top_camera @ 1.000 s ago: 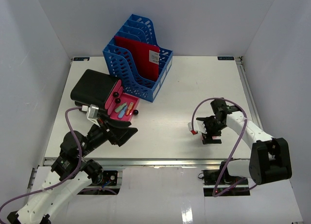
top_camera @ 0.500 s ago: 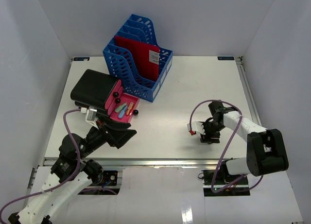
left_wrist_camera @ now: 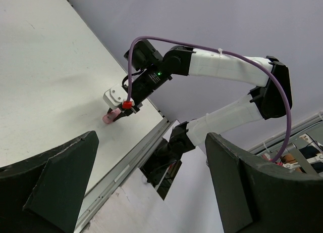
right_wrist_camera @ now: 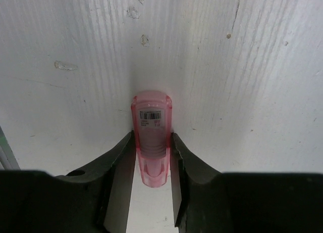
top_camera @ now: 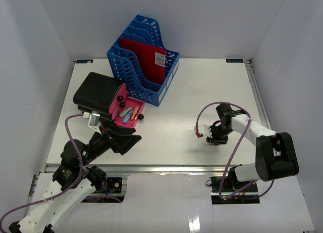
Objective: Organize the desk
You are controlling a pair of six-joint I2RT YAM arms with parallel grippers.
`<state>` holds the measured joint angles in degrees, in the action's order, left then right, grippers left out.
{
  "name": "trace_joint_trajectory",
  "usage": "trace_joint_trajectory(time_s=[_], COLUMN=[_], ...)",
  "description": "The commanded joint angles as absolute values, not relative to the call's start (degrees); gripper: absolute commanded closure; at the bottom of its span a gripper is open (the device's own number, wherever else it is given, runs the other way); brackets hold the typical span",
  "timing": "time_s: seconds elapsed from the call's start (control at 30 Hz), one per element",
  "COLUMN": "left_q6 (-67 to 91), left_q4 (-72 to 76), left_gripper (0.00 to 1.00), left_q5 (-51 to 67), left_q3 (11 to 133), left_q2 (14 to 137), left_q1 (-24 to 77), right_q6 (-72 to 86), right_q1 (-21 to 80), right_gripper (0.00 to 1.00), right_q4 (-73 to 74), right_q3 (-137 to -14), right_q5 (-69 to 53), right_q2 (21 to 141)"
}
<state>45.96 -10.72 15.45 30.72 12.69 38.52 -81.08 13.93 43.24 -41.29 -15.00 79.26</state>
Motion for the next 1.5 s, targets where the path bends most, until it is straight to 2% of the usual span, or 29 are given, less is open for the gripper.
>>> trace_joint_trajectory(time_s=[0.0, 0.13, 0.3, 0.57, 0.73, 0.83, 1.1, 1.27, 1.47], left_q6=[46.14, 46.23, 46.36, 45.57, 45.69, 45.79, 45.36, 45.26, 45.19], left_q4=[-10.46, -10.28, -10.2, -11.97, -14.09, -14.9, -15.29, -15.21, -14.29], left_gripper=[0.02, 0.02, 0.02, 0.02, 0.02, 0.02, 0.02, 0.02, 0.02], left_q5=[15.82, 15.91, 16.0, 14.49, 12.71, 12.13, 12.13, 12.85, 14.8], left_q3=[30.33, 30.43, 31.37, 34.6, 34.84, 34.63, 34.89, 35.61, 36.02], left_q2=[12.06, 11.66, 10.59, 7.72, 6.17, 5.54, 6.33, 7.41, 10.17], left_q1=[38.5, 38.5, 38.5, 38.5, 38.5, 38.5, 38.5, 38.5, 38.5], right_q6=[-76.2, -70.09, -64.08, -66.18, -67.48, -68.95, -70.66, -70.61, -62.61], right_q1=[19.93, 34.31, 47.92, 57.49, 59.15, 59.9, 60.82, 60.99, 59.09], right_gripper=[0.78, 0.79, 0.79, 0.78, 0.74, 0.7, 0.48, 0.2, 0.17], right_q4=[44.54, 42.98, 40.3, 38.17, 35.0, 29.36, 17.5, 15.46, 18.83], right_q3=[-45.93, -52.18, -67.18, -101.7, -116.95, -117.24, -111.8, -109.79, -107.07], right_q5=[-16.57, -12.82, -5.16, 6.73, 10.17, 11.82, 12.92, 12.94, 10.31], right_q2=[78.82, 79.39, 90.45, 115.86, 127.72, 129.94, 129.29, 127.79, 119.26])
